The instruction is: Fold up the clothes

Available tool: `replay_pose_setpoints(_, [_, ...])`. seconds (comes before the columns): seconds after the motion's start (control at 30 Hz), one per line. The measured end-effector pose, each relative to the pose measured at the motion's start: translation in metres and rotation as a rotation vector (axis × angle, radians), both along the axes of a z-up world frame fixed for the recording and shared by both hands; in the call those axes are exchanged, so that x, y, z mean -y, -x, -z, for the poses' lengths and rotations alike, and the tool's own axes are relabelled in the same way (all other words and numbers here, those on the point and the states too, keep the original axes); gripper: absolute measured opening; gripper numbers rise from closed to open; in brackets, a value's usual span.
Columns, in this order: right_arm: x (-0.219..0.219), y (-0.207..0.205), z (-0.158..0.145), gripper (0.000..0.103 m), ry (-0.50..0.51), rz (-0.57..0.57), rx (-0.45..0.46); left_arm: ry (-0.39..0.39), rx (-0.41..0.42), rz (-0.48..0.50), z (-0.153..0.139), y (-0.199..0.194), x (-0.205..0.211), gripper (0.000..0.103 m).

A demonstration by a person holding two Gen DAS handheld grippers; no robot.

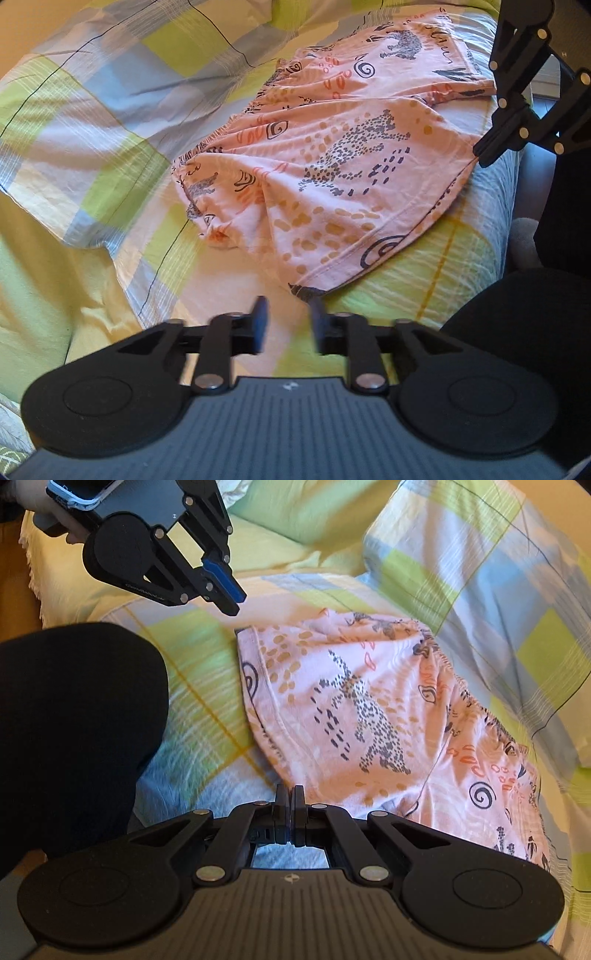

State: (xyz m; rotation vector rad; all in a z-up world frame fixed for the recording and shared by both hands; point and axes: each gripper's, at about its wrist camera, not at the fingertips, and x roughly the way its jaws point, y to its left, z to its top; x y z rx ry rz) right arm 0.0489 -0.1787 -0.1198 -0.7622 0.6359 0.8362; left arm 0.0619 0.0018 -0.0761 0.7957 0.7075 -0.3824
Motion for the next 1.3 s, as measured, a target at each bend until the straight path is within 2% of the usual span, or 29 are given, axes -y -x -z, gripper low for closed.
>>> replay_pose_setpoints(0.03, [0.003, -0.001, -0.001, 0.000, -0.008, 0.009, -0.012, 0.026, 0.009, -0.004, 0.000, 0.000, 0.001, 0.057])
replay_pose_setpoints(0.13, [0.013, -0.005, -0.007, 0.000, -0.044, 0.046, -0.029, 0.107, -0.027, -0.012, 0.001, -0.007, 0.002, 0.059])
replay_pose_setpoints(0.27, [0.024, -0.013, -0.019, 0.000, -0.107, 0.105, -0.049, 0.069, -0.007, -0.005, 0.012, -0.013, 0.013, 0.059])
replay_pose_setpoints(0.33, [0.026, -0.016, -0.020, 0.000, -0.107, 0.118, -0.046, 0.089, -0.013, -0.006, 0.011, -0.017, 0.014, 0.059])
replay_pose_setpoints(0.37, [0.026, -0.016, -0.021, 0.000, -0.107, 0.120, -0.048, 0.101, -0.019, -0.008, 0.011, -0.019, 0.013, 0.056])
replay_pose_setpoints(0.43, [0.025, -0.016, -0.020, 0.000, -0.102, 0.118, -0.049, 0.153, -0.058, -0.011, 0.008, -0.022, 0.008, 0.041])
replay_pose_setpoints(0.5, [0.023, -0.015, -0.018, 0.000, -0.099, 0.114, -0.054, 0.184, -0.071, -0.022, 0.005, -0.023, 0.003, 0.014])
replay_pose_setpoints(0.53, [0.021, -0.015, -0.016, 0.000, -0.095, 0.110, -0.056, 0.187, -0.073, -0.025, 0.003, -0.022, 0.000, 0.009])
replay_pose_setpoints(0.67, [0.015, -0.010, -0.008, 0.000, -0.056, 0.068, -0.037, 0.189, -0.053, -0.016, -0.004, -0.013, -0.013, 0.007])
replay_pose_setpoints(0.7, [0.013, -0.008, -0.006, 0.001, -0.041, 0.054, -0.024, 0.179, -0.047, -0.007, -0.005, -0.011, -0.015, 0.011])
replay_pose_setpoints(0.77, [0.010, -0.004, -0.002, 0.018, -0.011, 0.028, 0.000, 0.165, -0.054, 0.007, -0.004, -0.008, -0.018, 0.029])
replay_pose_setpoints(0.8, [0.008, -0.002, 0.000, 0.022, 0.004, 0.017, 0.012, 0.175, -0.066, 0.014, -0.003, -0.008, -0.019, 0.053])
replay_pose_setpoints(0.83, [0.007, 0.000, 0.003, 0.028, 0.017, 0.006, 0.022, 0.189, -0.074, 0.017, -0.001, -0.008, -0.020, 0.059])
replay_pose_setpoints(0.9, [0.005, -0.001, 0.005, 0.029, 0.018, 0.002, 0.023, 0.201, -0.081, 0.012, 0.002, -0.013, -0.020, 0.059])
replay_pose_setpoints(0.97, [0.004, -0.002, 0.007, 0.034, 0.024, 0.000, 0.025, 0.204, -0.090, 0.009, 0.008, -0.020, -0.017, 0.057])
replay_pose_setpoints(1.03, [0.002, -0.002, 0.009, 0.037, 0.037, -0.005, 0.038, 0.245, -0.110, 0.023, 0.011, -0.027, -0.016, 0.044])
replay_pose_setpoints(1.1, [0.000, -0.003, 0.011, 0.037, 0.054, -0.011, 0.055, 0.272, -0.108, 0.023, 0.008, -0.032, -0.015, 0.011])
replay_pose_setpoints(1.13, [0.000, -0.004, 0.013, 0.037, 0.063, -0.014, 0.063, 0.258, -0.099, 0.021, 0.006, -0.033, -0.013, 0.003])
replay_pose_setpoints(1.23, [-0.002, -0.005, 0.017, 0.035, 0.082, -0.037, 0.088, 0.203, -0.096, 0.034, -0.001, -0.030, -0.009, 0.003])
replay_pose_setpoints(1.3, [-0.002, -0.005, 0.017, 0.021, 0.086, -0.051, 0.097, 0.137, -0.073, 0.060, -0.009, -0.021, -0.004, 0.002])
